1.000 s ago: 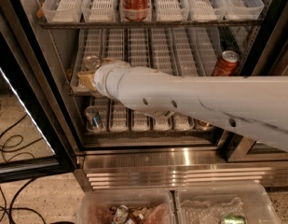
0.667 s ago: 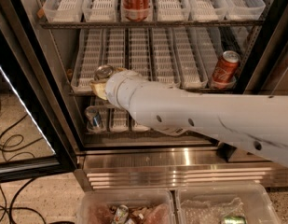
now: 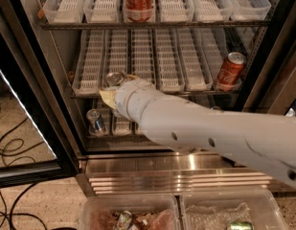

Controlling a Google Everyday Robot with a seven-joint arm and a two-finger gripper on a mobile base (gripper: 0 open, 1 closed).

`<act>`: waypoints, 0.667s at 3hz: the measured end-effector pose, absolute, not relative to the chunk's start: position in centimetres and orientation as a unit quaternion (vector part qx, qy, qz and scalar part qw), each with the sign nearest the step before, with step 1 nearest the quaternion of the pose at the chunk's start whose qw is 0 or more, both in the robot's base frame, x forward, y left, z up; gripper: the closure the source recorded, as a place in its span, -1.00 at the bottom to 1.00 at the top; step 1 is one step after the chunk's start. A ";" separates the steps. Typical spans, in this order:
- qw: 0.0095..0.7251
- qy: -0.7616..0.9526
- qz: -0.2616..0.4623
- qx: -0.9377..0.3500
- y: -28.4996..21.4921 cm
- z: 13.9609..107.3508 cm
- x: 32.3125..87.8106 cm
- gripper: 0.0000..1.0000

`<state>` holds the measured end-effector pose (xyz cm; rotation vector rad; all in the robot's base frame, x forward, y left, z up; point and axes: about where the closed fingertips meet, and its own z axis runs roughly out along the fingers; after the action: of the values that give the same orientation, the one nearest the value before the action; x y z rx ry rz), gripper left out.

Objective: Pick 7up can from middle shelf of fridge

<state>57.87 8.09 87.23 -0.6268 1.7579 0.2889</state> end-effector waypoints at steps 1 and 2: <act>0.582 0.772 0.109 -0.232 5.3 85.8 53.4 1.00; 0.582 0.772 0.109 -0.232 5.3 85.8 53.4 1.00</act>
Offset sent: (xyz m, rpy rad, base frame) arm -0.0312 -0.0287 -0.0072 0.0068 0.0061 -0.0702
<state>53.43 5.29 85.84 -0.5419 1.8023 0.2542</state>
